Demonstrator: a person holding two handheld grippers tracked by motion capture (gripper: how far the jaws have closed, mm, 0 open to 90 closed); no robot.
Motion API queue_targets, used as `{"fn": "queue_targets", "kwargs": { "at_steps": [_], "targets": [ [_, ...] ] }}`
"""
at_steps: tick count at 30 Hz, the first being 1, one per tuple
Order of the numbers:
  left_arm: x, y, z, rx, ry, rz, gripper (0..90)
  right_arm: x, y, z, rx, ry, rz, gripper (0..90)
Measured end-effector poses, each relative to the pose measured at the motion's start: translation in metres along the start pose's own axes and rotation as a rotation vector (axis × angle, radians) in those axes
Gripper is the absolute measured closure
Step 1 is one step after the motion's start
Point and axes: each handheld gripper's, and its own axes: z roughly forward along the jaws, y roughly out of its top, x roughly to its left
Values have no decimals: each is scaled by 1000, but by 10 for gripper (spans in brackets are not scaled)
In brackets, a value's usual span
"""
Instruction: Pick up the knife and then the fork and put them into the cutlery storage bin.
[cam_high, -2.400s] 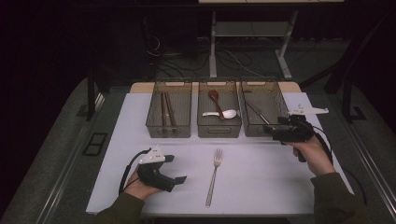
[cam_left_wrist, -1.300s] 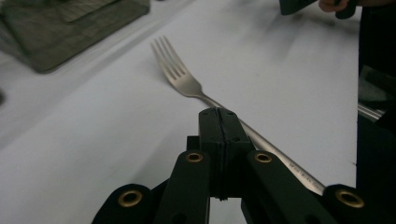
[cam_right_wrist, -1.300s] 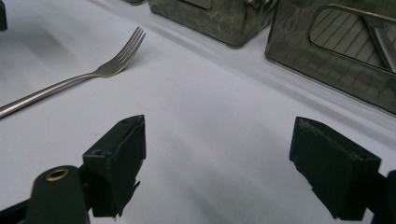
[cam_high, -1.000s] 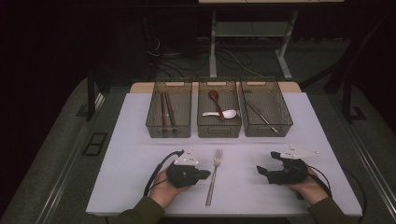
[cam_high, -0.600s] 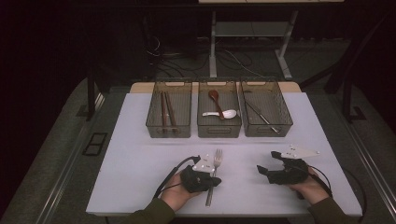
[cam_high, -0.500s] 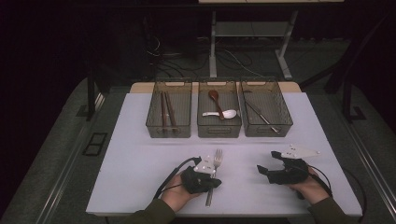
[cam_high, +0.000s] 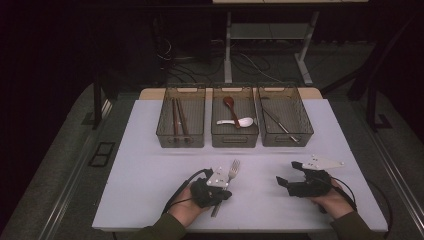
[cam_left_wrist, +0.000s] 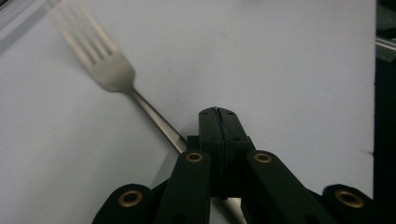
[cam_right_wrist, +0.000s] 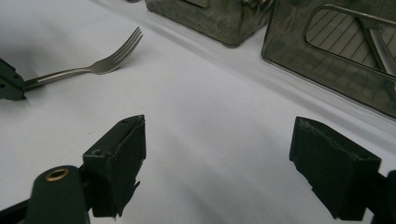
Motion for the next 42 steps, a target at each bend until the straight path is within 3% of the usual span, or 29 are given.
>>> {"fn": "queue_targets", "kwargs": {
  "at_steps": [1, 9, 14, 18, 22, 25, 32, 37, 42],
  "targets": [
    [0, -2, -1, -2, 15, -23, 892, 0, 0, 0, -1, -1, 1, 189],
    [18, -15, -16, 24, 129, -54, 892, 0, 0, 0, -2, -2, 2, 189],
    [22, -15, -21, -23, 117, -63, 889, 0, 0, 0, -1, 2, 0, 189],
    [27, -11, -19, -64, 111, -85, 790, 0, 0, 1, -3, 2, -2, 189],
    [33, -10, -11, -61, 104, -86, 753, 0, 0, 1, 1, 2, -4, 189],
    [34, -11, -6, -40, 115, -90, 752, 1, 1, 1, 1, 8, -3, 189],
    [38, -11, -3, -48, 86, -97, 829, 1, 1, 1, 3, 13, -8, 189],
    [38, -10, -4, -44, 89, -104, 838, 1, 1, 3, 14, 19, 23, 189],
    [34, -5, -13, -98, 103, -96, 839, 1, 4, 2, 13, 32, 13, 188]
  ]
}}
